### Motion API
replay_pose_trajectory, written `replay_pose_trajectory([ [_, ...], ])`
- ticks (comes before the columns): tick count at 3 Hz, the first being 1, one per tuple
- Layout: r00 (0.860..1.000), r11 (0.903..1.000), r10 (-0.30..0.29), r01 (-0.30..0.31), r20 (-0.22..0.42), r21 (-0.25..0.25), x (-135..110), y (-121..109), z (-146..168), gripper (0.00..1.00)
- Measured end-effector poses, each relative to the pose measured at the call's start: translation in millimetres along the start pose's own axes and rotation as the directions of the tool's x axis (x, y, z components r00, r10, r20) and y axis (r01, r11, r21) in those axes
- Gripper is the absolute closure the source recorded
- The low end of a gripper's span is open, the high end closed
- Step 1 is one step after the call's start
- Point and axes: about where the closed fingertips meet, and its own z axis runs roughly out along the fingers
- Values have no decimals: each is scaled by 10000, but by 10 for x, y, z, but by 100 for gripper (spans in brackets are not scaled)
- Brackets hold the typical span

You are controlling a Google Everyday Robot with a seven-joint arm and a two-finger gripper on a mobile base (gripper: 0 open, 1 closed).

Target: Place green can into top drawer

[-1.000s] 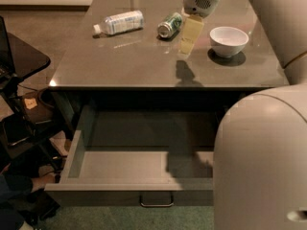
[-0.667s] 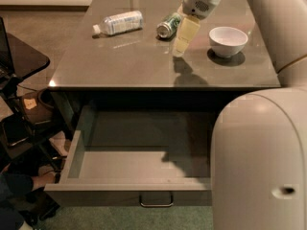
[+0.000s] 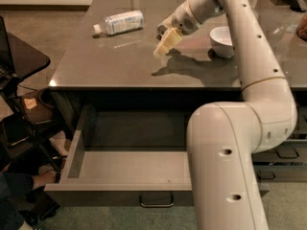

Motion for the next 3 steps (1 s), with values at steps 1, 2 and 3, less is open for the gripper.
replay_pose_trajectory([
  [1,9992,9994,-195,185,346,287,-115,-65,-81,0],
  [2,9992,9994,-195,185,345,289,-115,-66,-81,0],
  [3,9999,9922,58,-42,-123,1250,-225,-253,-156,0],
])
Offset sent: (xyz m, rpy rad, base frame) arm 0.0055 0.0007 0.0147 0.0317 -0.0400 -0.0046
